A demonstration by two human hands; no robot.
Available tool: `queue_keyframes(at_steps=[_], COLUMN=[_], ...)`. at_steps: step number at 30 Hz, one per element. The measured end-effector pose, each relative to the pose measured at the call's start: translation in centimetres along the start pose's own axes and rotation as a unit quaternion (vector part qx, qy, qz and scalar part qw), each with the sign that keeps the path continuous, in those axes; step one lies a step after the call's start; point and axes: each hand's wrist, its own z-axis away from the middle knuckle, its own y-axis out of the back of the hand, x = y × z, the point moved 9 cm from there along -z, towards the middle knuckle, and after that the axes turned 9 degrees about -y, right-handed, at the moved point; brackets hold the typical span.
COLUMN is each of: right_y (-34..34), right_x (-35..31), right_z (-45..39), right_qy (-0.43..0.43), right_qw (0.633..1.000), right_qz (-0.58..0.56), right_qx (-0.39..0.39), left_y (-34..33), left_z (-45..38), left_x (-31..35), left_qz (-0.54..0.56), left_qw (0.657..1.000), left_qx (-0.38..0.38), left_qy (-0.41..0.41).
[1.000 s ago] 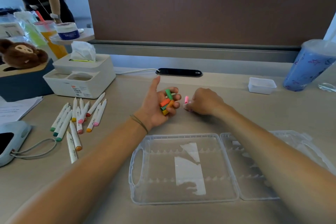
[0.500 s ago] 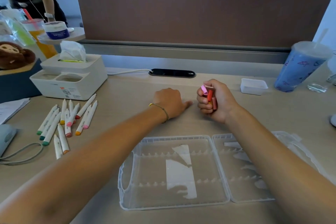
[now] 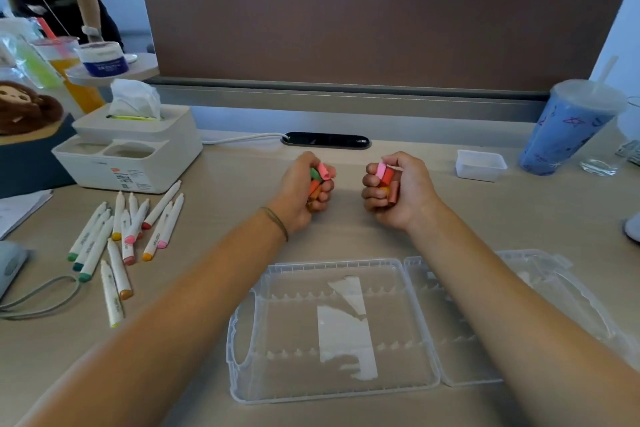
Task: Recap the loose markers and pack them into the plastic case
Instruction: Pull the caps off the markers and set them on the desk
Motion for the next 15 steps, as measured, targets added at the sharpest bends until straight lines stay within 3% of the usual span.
queue_keyframes(at_steps=[2,5,8,11,15], right_y=[-1.2,-3.6,-6.7,-9.8,-13.4], right_x=[0.5,1.7,3.6,5.9,8.3], right_z=[-0.5,-1.5,-2.9,-4.3,-5.6], right_qy=[0.007,0.010,-0.001,-0.009,0.005], right_qw=[0.999,0.996,0.997,0.999,1.000], right_qz=[-0.045,-0.088,-0.079,-0.051,-0.008], right_qx=[0.002,0.002,0.001,0.000,0.015], left_y=[0.6,2.9,6.4,10.7,14.9], left_z=[1.0,1.9,2.7,3.5,4.5], left_x=[-0.5,-0.4,0.3,1.4,3.1], left_qz=[0.176,0.284,0.259,0.166,0.049], left_qw=[0.983,0.955,0.956,0.960,0.954], left_qx=[0.009,0.066,0.138,0.221,0.280], left_qy=[0.042,0.044,0.005,-0.044,-0.095])
